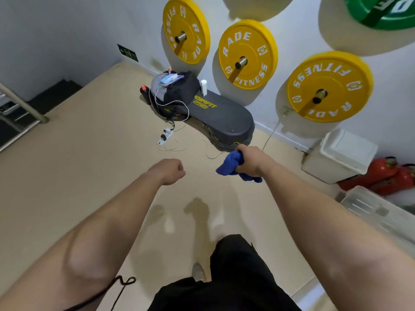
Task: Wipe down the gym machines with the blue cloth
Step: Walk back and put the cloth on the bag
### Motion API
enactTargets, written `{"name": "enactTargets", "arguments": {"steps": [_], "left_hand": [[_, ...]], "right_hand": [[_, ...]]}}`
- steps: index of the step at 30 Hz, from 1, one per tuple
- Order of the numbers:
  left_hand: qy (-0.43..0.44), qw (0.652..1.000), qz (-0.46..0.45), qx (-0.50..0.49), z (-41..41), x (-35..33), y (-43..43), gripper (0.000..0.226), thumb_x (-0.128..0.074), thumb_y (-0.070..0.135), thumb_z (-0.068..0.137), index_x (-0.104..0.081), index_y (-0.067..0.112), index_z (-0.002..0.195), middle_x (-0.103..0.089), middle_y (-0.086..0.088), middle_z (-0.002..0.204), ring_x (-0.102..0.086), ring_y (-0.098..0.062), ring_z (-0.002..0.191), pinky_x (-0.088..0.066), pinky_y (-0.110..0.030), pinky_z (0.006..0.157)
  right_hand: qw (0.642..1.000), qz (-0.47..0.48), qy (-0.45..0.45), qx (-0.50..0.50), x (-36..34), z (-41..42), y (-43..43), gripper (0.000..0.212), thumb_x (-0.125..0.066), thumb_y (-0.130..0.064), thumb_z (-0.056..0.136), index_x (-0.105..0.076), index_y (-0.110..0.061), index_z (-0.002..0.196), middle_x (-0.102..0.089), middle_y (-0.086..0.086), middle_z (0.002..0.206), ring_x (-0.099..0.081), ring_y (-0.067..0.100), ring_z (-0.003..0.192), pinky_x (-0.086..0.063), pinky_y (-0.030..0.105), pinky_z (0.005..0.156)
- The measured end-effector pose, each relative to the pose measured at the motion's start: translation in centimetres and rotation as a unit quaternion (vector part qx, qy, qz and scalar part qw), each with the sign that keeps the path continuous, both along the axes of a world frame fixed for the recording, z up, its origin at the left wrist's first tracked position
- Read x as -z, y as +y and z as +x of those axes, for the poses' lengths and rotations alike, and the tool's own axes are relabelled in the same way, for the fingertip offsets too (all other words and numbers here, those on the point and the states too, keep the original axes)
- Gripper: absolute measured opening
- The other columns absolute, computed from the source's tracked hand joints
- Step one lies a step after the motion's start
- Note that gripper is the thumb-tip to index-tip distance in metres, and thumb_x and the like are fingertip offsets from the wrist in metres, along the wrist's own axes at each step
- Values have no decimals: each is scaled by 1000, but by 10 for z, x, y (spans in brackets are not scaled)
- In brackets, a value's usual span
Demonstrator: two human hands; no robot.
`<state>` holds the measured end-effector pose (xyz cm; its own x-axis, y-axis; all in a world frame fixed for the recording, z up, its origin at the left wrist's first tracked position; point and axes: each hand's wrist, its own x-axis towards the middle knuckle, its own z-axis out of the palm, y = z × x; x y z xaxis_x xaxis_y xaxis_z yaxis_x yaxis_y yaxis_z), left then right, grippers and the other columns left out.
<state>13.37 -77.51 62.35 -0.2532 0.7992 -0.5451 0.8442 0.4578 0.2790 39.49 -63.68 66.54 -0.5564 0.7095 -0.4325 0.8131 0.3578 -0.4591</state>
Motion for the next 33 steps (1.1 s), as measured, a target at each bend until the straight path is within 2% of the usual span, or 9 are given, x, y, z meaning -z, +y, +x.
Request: {"name": "enactTargets", "arguments": {"steps": [5,9,12,17,20,22,24,28,33], "left_hand": [[-1,999,-22,36,-45,18,121,10,-50,39,93,-55,30,92,-64,5,103,-58,-18,95,-51,-37,85],[-15,999,-34,12,-72,20,214,14,-50,35,96,-59,24,98,-63,2,104,-58,-19,98,-50,-36,88],[-26,999,-40,13,-88,23,276,9,-52,29,94,-59,23,94,-64,-2,110,-59,-22,101,-49,-35,87],[-50,998,-28,29,-113,26,382,16,-52,33,95,-61,21,96,-65,0,107,-58,-21,95,-45,-31,74],[-30,996,-41,68,-127,31,436,21,-49,27,94,-56,16,77,-63,-9,90,-57,-30,83,-34,-29,56],[-52,993,-52,93,-142,46,472,25,-50,26,91,-53,9,73,-63,-18,94,-60,-38,93,-44,-35,67],[-73,992,-36,100,-157,59,507,20,-55,30,93,-62,13,85,-67,-9,99,-62,-32,97,-47,-34,79],[-116,991,23,69,-166,78,572,20,-56,40,92,-66,25,101,-70,4,102,-62,-21,98,-48,-33,85],[-213,977,20,12,-167,135,633,30,-55,50,89,-63,31,112,-68,10,115,-61,-16,109,-47,-36,95]], "right_hand": [[1000,9,-21,4,25,-48,115,34,-69,-18,77,-50,-19,105,-61,3,98,-60,25,85,-51,37,71],[999,17,-32,4,39,-84,213,31,-69,-21,77,-45,-19,97,-58,4,94,-56,27,83,-47,36,67],[999,16,-42,10,41,-103,276,34,-70,-24,75,-46,-19,98,-57,4,93,-55,27,83,-46,36,66],[998,13,-61,16,45,-139,376,36,-71,-24,76,-45,-16,101,-57,7,96,-54,30,88,-43,34,71],[997,-2,-66,29,54,-161,421,40,-71,-24,76,-50,-13,108,-59,8,99,-54,29,87,-46,36,72],[997,-15,-70,42,62,-176,447,42,-72,-23,77,-51,-13,112,-61,9,100,-54,29,86,-48,37,73],[996,-16,-67,59,72,-190,473,40,-71,-22,77,-51,-12,111,-63,10,100,-55,29,84,-48,36,71],[992,-20,-67,105,95,-215,512,38,-69,-22,76,-52,-15,110,-63,8,93,-57,29,86,-43,32,69],[992,-41,-54,107,152,-243,550,41,-70,-20,75,-51,-16,111,-58,7,96,-53,26,86,-41,31,70]]}}
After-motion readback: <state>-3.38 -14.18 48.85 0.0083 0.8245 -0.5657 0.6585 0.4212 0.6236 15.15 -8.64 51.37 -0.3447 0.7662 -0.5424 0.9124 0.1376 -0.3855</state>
